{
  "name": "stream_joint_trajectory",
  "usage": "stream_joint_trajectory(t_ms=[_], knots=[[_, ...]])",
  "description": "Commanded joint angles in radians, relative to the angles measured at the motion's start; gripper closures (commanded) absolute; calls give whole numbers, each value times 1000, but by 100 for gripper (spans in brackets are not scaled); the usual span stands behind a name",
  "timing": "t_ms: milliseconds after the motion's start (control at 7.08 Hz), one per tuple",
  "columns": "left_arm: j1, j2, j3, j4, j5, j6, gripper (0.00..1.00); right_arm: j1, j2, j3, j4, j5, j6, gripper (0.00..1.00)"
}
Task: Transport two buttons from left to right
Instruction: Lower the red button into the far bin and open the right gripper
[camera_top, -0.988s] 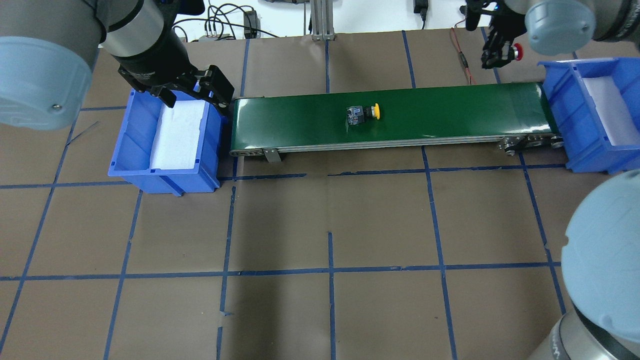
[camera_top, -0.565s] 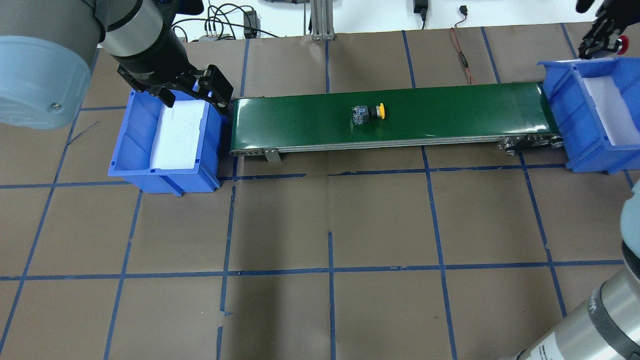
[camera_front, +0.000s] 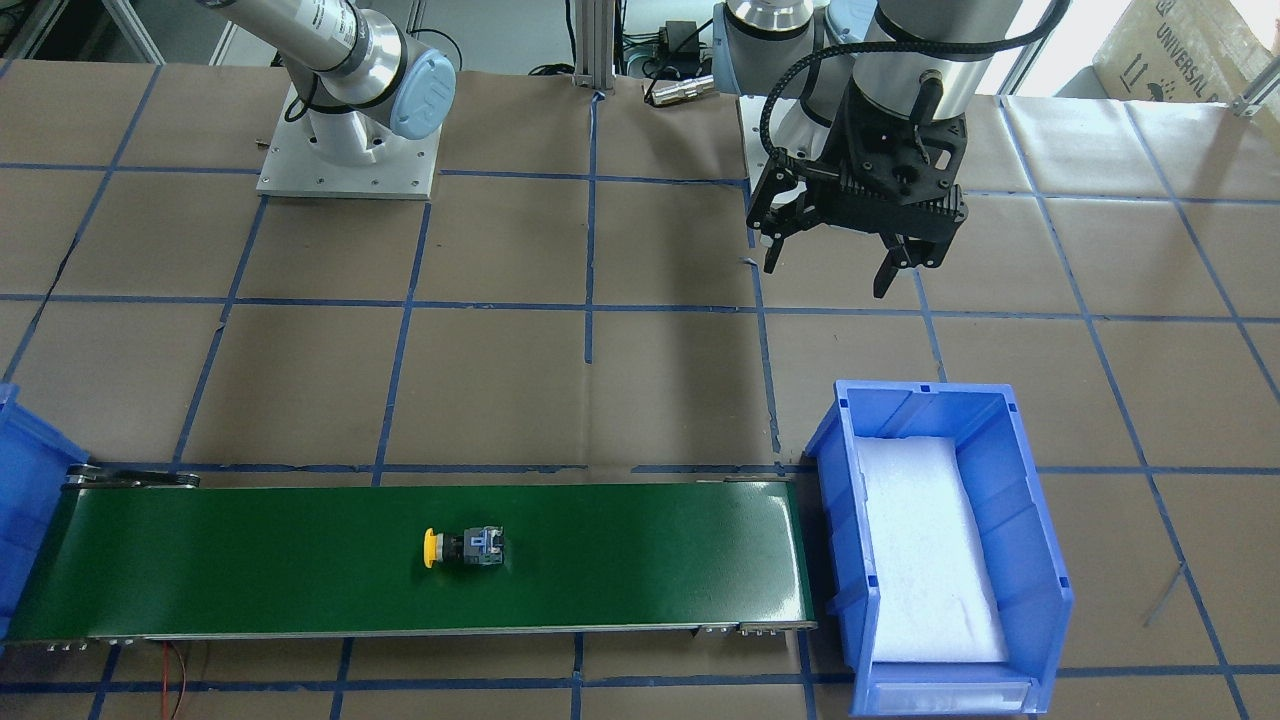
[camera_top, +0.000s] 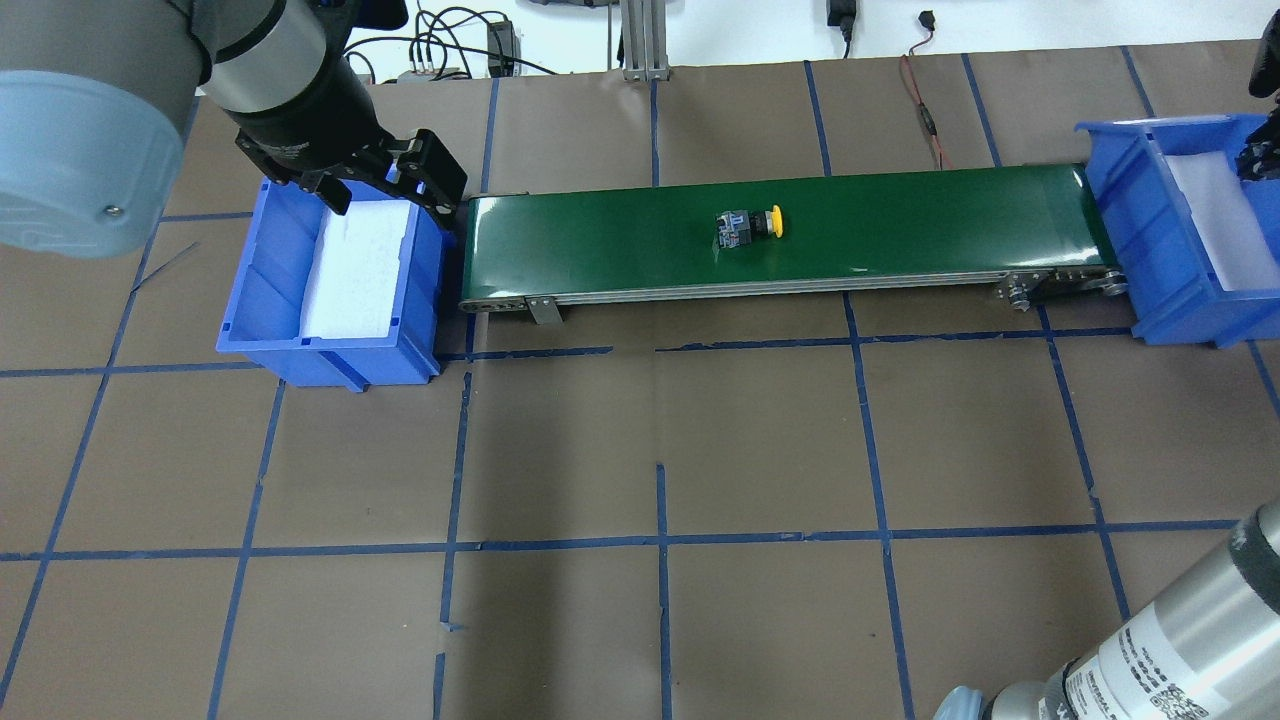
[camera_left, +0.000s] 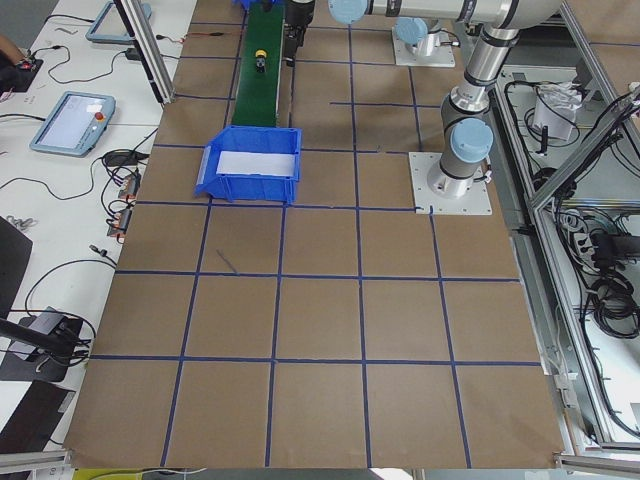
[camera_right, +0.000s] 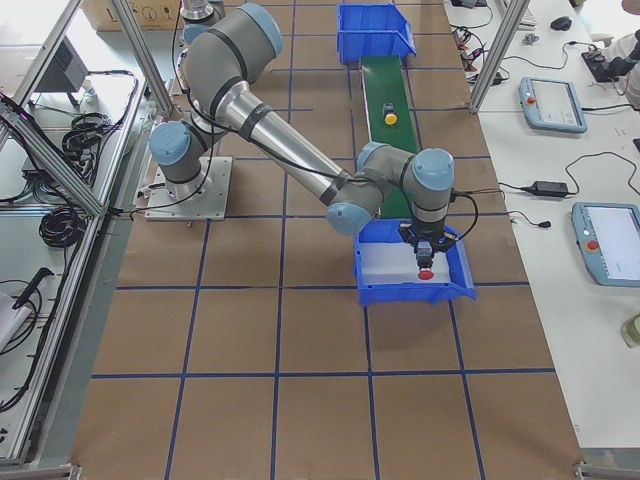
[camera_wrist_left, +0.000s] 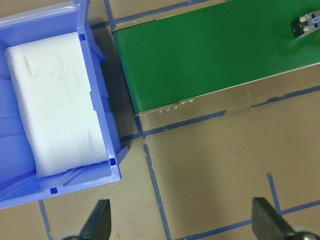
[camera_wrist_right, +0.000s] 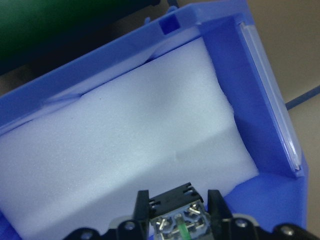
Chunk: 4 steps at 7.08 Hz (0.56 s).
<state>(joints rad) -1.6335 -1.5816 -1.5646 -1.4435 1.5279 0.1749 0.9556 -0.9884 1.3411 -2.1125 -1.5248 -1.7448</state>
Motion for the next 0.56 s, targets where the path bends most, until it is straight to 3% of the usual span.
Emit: stream_joint_trajectory(t_ms=[0, 424], knots=[[0, -1, 0, 0, 0, 0, 0, 35, -4, 44, 2, 0, 22, 93], [0, -1, 0, 0, 0, 0, 0, 34, -15, 96, -10, -12, -42, 92]])
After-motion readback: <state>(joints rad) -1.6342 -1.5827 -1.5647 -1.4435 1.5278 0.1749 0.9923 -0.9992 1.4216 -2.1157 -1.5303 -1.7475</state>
